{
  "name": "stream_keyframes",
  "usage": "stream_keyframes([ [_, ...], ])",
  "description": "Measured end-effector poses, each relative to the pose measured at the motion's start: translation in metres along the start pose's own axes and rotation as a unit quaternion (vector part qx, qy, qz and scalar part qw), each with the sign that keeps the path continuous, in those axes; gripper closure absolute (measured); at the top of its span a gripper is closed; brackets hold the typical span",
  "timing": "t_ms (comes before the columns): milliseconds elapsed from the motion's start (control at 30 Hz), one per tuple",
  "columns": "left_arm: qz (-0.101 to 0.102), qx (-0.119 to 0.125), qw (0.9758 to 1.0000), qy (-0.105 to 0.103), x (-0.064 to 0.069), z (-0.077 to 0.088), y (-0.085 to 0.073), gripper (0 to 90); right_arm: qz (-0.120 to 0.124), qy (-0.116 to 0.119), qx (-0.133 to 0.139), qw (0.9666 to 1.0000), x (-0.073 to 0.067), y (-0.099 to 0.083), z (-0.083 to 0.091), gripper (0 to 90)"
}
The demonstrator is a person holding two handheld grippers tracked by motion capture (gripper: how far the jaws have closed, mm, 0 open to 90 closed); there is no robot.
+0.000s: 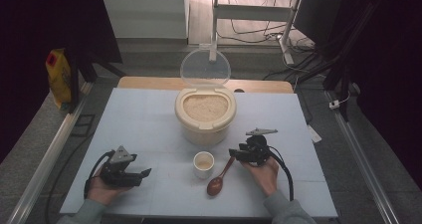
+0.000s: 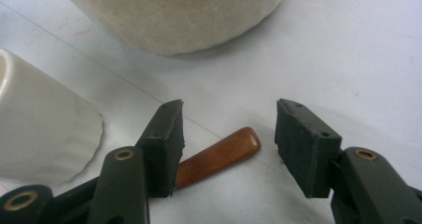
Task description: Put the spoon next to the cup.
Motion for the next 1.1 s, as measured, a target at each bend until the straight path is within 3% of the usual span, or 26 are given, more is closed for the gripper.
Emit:
stream_keyframes([
  [200,0.000,0.001,1.0000,-0.001,0.000,0.000,0.000,23.4,0.023,0.013,0.030,0.9992,0.001,0.005,0.023,42.9],
  [400,0.001,0.003,1.0000,-0.003,0.001,0.001,0.001,23.3,0.039,0.027,0.064,0.9968,0.015,0.002,0.055,41.9],
  [567,0.001,0.005,1.0000,-0.005,0.003,0.000,0.002,23.1,0.048,0.028,0.074,0.9957,0.027,-0.004,0.075,42.2],
  [700,0.001,0.007,1.0000,-0.006,0.003,0.001,0.003,23.1,0.069,0.020,0.074,0.9946,0.033,-0.010,0.085,42.2],
  [900,0.003,0.011,0.9999,-0.005,0.003,0.002,0.004,23.1,0.080,0.018,0.071,0.9940,0.038,-0.017,0.094,42.2],
  [1100,0.002,0.013,0.9999,-0.005,0.003,0.002,0.004,23.1,0.094,0.033,0.071,0.9925,0.034,-0.019,0.097,42.2],
])
Point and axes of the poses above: each handheld gripper's, and its own axes: z roughly backward along the jaws, y roughly out of its top, x roughly to its right, the point moved 8 cm from there along -z, roughly forward along the jaws, and after that the axes turned 14 degrees about x, right-handed, at the moved point
